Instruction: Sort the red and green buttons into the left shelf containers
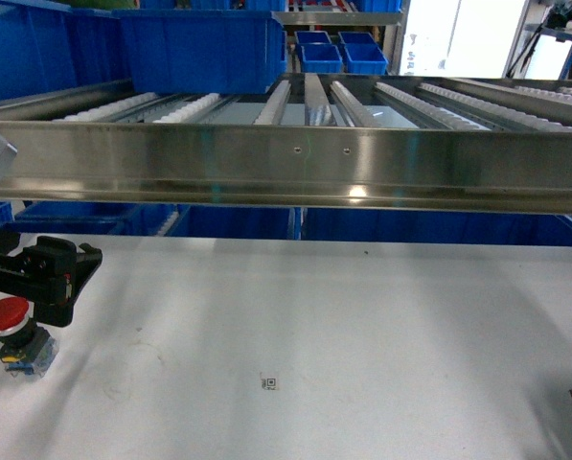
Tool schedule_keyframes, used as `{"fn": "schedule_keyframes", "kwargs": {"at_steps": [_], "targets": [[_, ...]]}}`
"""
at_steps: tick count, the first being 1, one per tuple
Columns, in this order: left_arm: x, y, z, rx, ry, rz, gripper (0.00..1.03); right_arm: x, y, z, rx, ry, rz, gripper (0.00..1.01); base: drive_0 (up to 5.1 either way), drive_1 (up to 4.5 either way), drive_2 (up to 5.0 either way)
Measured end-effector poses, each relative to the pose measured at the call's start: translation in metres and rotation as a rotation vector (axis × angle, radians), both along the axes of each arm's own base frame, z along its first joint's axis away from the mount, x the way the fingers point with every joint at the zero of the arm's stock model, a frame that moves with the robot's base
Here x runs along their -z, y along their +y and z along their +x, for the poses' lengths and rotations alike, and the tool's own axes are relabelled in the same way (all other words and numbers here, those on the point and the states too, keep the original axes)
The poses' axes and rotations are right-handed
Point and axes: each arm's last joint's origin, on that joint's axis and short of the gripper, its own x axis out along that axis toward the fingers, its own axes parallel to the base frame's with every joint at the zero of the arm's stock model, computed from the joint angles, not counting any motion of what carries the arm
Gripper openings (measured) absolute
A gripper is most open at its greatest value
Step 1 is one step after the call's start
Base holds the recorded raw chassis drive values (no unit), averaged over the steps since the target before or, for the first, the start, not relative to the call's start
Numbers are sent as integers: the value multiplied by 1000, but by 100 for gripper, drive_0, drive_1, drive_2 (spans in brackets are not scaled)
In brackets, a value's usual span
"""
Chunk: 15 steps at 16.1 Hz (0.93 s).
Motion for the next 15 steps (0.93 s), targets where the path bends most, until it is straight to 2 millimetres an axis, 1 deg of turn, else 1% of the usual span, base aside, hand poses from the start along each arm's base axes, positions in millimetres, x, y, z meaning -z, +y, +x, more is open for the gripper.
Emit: {"fn": "schedule_keyframes", "kwargs": {"at_steps": [1, 3, 5, 8, 10, 12, 13, 15], "targets": [[0, 0, 0, 0, 0, 0, 98, -5, 1, -5, -4, -34, 10, 27, 0, 0, 0], [0, 0, 0, 0, 0, 0, 98, -21, 3, -21, -25, -134, 23, 27, 0, 0, 0], [0, 0, 0, 0, 0, 0, 98, -39, 5, -40, -55, -235, 44, 27, 0, 0, 0], [0, 0, 0, 0, 0, 0, 98, -53, 5, -69, -70, -282, 63, 27, 0, 0, 0], [0, 0, 0, 0, 0, 0, 98, -66, 5, -83, -79, -352, 61, 27, 0, 0, 0], [0, 0, 0, 0, 0, 0, 98, -72, 7, -96, -94, -388, 73, 27, 0, 0, 0], [0, 0, 0, 0, 0, 0, 98, -70, 8, -109, -98, -389, 91, 27, 0, 0, 0], [0, 0, 0, 0, 0, 0, 98, -69, 11, -125, -115, -395, 119, 27, 0, 0, 0]]}}
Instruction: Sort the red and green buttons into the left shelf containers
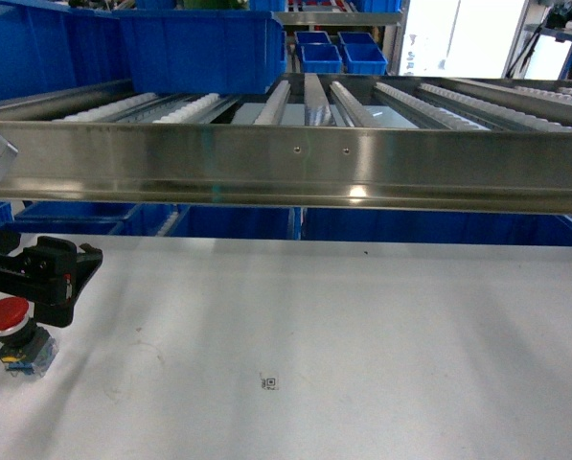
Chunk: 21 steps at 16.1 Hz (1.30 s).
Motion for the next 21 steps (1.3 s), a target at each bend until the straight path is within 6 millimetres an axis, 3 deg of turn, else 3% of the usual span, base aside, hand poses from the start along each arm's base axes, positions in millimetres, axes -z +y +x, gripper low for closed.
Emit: {"fn": "schedule_keyframes", "kwargs": {"at_steps": [4, 10, 13, 15, 17, 20, 21], "targets": [[0, 0, 0, 0, 0, 0, 98, 11, -4, -17, 29, 35, 19, 27, 0, 0, 0], [19, 5, -4, -122, 40, 56, 98, 11, -4, -17, 28, 32, 19, 27, 0, 0, 0], [68, 7, 16, -154, 249, 51, 98, 11, -4, -17, 28, 32, 19, 27, 0, 0, 0], [72, 7, 24, -149, 290, 2, 98, 11, -4, -17, 28, 32, 19, 27, 0, 0, 0], [77, 3, 17, -186, 319, 24, 55, 11, -4, -17, 28, 32, 19, 27, 0, 0, 0], [76, 1, 16, -185, 321, 29, 43, 11, -4, -17, 28, 32, 19, 27, 0, 0, 0], [73, -2, 14, -178, 313, 26, 32, 11, -4, -17, 28, 32, 19, 27, 0, 0, 0]]}}
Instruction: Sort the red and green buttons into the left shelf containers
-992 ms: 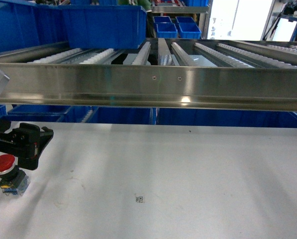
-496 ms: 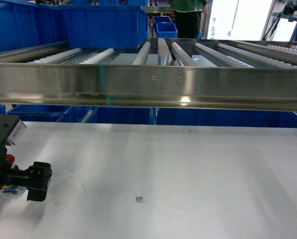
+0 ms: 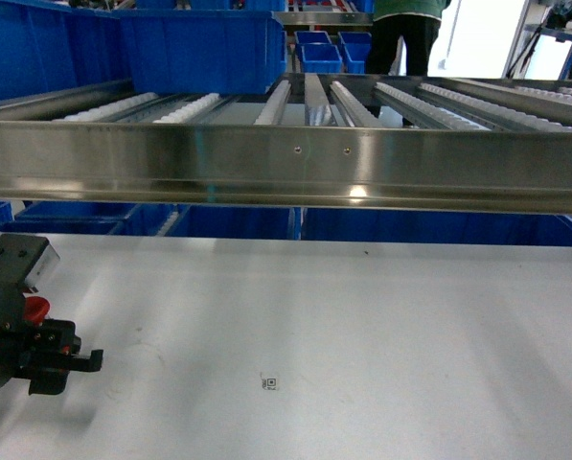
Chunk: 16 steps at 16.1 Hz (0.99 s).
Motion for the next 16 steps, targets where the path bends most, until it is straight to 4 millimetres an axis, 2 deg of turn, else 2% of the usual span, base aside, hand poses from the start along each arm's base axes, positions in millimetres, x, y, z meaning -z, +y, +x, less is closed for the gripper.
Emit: {"fn": "schedule_keyframes", "kwargs": {"at_steps": [1, 5, 8, 12, 16], "targets": [[-3, -3, -3, 14, -16, -13, 27, 0, 0, 0, 0, 0, 0, 27, 0, 0, 0], [-30, -14, -15, 90, -184, -60, 27, 0, 0, 0, 0, 0, 0, 27, 0, 0, 0], [-59, -18, -48, 152, -295, -106, 27, 0, 0, 0, 0, 0, 0, 27, 0, 0, 0], [-89, -20, -94, 119, -343, -143, 27, 0, 0, 0, 0, 0, 0, 27, 0, 0, 0], [-109, -40, -114, 157, -407, -153, 26, 0, 0, 0, 0, 0, 0, 27, 0, 0, 0]]}}
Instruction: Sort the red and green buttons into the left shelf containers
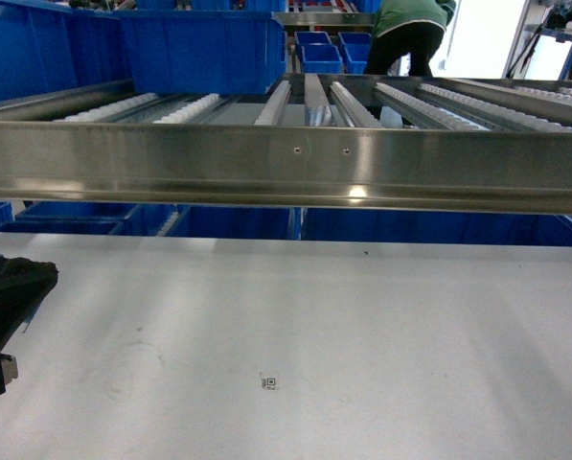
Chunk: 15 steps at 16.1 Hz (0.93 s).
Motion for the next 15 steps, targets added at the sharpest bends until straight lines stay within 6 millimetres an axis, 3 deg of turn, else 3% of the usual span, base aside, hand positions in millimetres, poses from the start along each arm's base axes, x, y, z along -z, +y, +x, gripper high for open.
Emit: {"fn": "schedule_keyframes", "kwargs": {"at_steps": [15], "targets": [[-4, -4, -6, -18, -38, 11, 26, 0, 0, 0, 3, 1, -1, 27, 0, 0, 0]]}}
